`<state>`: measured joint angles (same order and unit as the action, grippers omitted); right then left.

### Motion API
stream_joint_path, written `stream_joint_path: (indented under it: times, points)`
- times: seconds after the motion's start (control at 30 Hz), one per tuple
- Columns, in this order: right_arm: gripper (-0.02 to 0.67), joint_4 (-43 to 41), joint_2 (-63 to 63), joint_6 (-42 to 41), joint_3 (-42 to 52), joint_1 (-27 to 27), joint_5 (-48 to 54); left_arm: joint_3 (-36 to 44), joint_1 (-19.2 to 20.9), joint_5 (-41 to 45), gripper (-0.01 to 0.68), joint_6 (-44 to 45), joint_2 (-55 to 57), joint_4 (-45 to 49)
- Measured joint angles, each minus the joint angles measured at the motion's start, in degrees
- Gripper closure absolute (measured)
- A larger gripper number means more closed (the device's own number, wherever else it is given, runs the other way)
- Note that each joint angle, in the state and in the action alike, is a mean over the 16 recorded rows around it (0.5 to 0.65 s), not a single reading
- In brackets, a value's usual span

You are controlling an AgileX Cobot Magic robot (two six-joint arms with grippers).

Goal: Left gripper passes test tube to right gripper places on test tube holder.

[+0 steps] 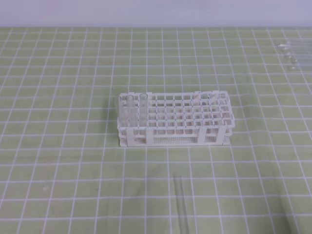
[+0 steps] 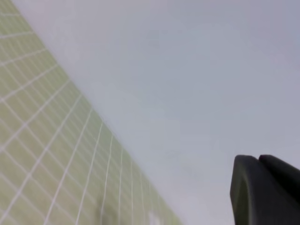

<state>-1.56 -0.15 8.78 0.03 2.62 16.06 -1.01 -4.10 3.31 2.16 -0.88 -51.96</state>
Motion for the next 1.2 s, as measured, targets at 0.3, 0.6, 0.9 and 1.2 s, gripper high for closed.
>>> stream_joint_path:
  times: [0.3, 0.6, 0.9, 1.2]
  points:
    - [0.651, 0.0, 0.0, 0.0, 0.0, 0.0, 0.0, -9.91, -0.01, 16.7, 0.673, 13.54, 5.7, 1.11]
    - [0.651, 0.0, 0.0, -0.05, 0.0, 0.0, 0.0, -29.35, -0.04, 41.25, 0.673, 24.9, 25.71, 5.6]
    - [0.651, 0.0, 0.0, -0.1, 0.0, 0.0, 0.0, -45.09, -5.76, 55.98, 0.673, 22.84, 47.39, 14.03]
    - [0.651, 0.0, 0.0, -0.1, 0.0, 0.0, 0.0, -50.4, -26.3, 53.07, 0.673, 5.01, 63.26, 31.89]
